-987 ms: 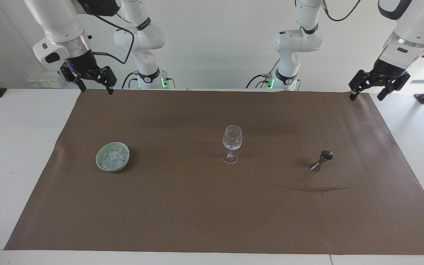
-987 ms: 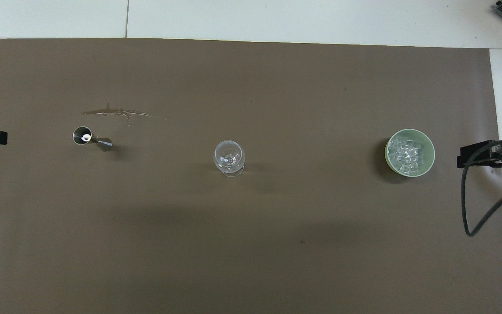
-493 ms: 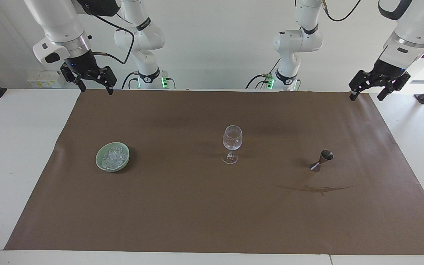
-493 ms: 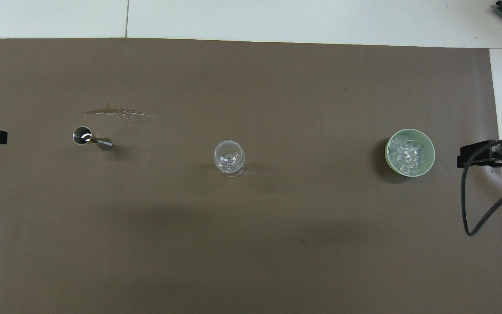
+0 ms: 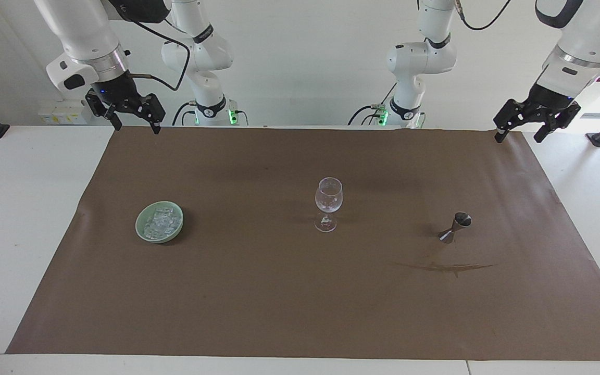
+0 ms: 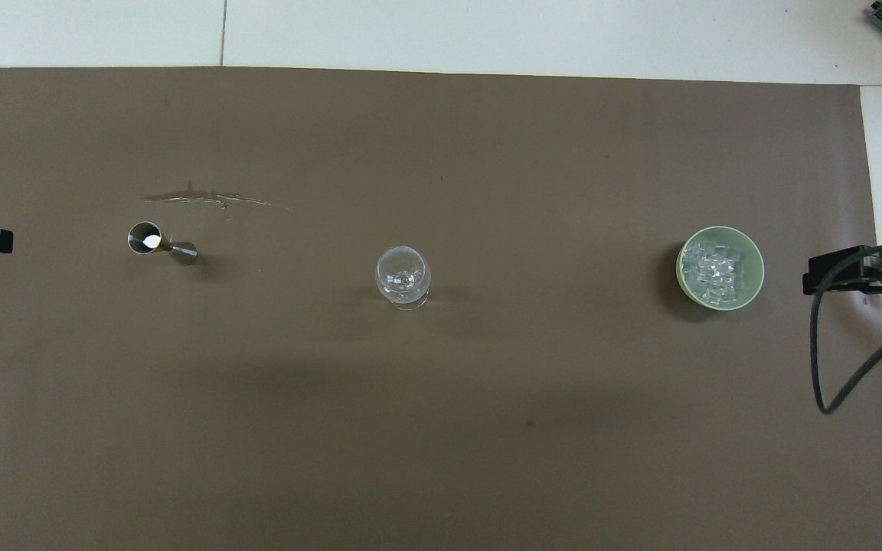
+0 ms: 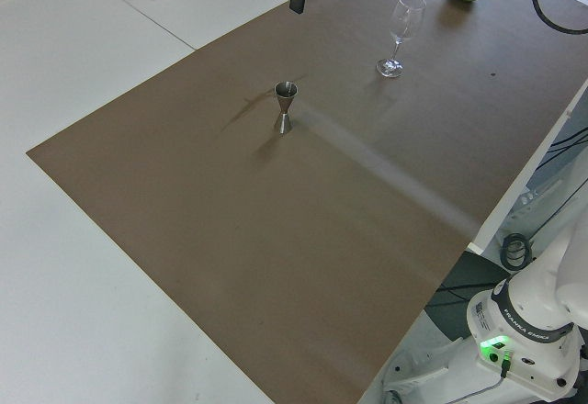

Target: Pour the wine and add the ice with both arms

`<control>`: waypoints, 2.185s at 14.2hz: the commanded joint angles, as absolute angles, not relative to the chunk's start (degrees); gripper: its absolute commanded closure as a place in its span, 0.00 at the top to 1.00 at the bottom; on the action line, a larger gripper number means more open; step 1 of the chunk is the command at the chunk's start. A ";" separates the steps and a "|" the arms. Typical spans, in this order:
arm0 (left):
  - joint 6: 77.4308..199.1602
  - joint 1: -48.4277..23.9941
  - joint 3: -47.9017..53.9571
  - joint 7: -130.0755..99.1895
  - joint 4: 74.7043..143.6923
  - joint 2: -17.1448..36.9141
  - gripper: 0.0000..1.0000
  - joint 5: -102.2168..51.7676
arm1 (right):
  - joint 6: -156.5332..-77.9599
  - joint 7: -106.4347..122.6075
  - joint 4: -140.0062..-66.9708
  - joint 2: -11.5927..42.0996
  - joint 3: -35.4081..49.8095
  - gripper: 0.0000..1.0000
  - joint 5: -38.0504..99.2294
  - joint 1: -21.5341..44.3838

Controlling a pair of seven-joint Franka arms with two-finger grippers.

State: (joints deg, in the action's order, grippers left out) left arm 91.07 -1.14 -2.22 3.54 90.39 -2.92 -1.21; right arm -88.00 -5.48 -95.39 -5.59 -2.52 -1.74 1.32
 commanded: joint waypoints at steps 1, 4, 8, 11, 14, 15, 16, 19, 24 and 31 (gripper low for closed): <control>89.30 -1.14 -1.50 3.16 92.19 -5.18 1.00 -0.97 | -88.24 -4.04 -96.15 -6.33 -2.20 1.00 -1.32 0.97; 92.79 -1.14 -1.67 2.91 96.23 -6.85 1.00 -0.97 | -88.24 -4.04 -96.15 -6.33 -2.20 1.00 -1.32 0.88; 95.35 -0.88 -1.49 0.70 98.61 -7.65 1.00 -0.97 | -88.24 -4.04 -96.15 -6.33 -2.20 1.00 -1.32 0.97; 97.02 -0.27 -1.49 0.44 97.39 -5.20 1.00 -1.40 | -88.24 -4.04 -96.15 -6.33 -2.20 1.00 -1.32 0.88; 98.26 -0.09 -2.19 0.35 93.97 0.06 1.00 -1.76 | -88.24 -4.13 -96.15 -6.33 -2.20 1.00 -1.23 0.97; 98.17 0.26 -2.55 0.26 91.08 3.13 1.00 -2.19 | -88.24 -4.04 -96.15 -6.33 -2.20 1.00 -1.32 0.97; 98.17 1.39 -2.64 -0.08 88.71 5.95 1.00 -2.89 | -88.24 -4.04 -96.15 -6.33 -2.20 1.00 -1.32 0.97; 99.67 3.25 -2.55 -5.08 85.09 10.88 1.00 -5.00 | -88.24 -4.13 -96.15 -6.33 -2.20 1.00 -1.32 0.97; 99.93 3.43 -2.64 -16.15 78.05 19.59 1.00 -9.40 | -88.24 -4.04 -96.15 -6.33 -2.20 1.00 -1.32 0.97; 102.39 6.67 -2.28 -35.48 72.42 30.05 1.00 -13.69 | -88.24 -4.13 -96.15 -6.33 -2.20 1.00 -1.32 0.88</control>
